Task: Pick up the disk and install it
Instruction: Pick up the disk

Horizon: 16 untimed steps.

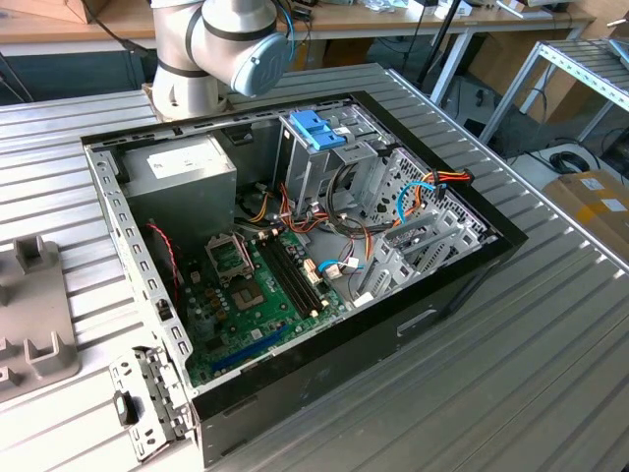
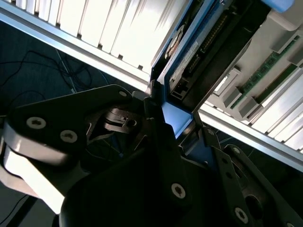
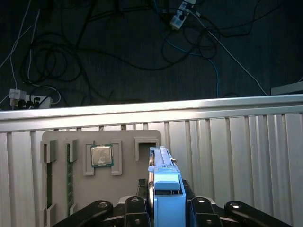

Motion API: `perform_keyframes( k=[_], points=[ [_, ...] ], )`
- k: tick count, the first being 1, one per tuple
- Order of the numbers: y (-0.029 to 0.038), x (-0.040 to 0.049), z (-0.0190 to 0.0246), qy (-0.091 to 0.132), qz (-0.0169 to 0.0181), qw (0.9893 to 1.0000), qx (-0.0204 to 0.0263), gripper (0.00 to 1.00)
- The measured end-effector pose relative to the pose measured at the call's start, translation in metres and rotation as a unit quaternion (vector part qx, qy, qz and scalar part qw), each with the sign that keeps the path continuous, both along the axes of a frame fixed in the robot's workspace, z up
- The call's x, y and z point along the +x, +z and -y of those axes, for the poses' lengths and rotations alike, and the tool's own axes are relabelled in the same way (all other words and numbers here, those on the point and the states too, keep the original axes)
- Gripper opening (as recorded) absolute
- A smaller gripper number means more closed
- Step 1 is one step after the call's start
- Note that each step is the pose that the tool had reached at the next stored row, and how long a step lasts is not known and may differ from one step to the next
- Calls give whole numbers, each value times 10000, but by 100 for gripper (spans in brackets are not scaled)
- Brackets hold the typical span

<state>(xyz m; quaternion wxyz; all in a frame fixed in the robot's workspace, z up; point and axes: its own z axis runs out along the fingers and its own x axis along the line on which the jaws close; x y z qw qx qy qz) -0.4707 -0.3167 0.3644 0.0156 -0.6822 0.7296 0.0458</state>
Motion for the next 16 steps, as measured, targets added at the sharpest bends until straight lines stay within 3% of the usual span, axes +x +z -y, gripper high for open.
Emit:
perform_keyframes(
  k=[16],
  points=[
    [84,0,1,0,1,10000,4,37]
  ],
)
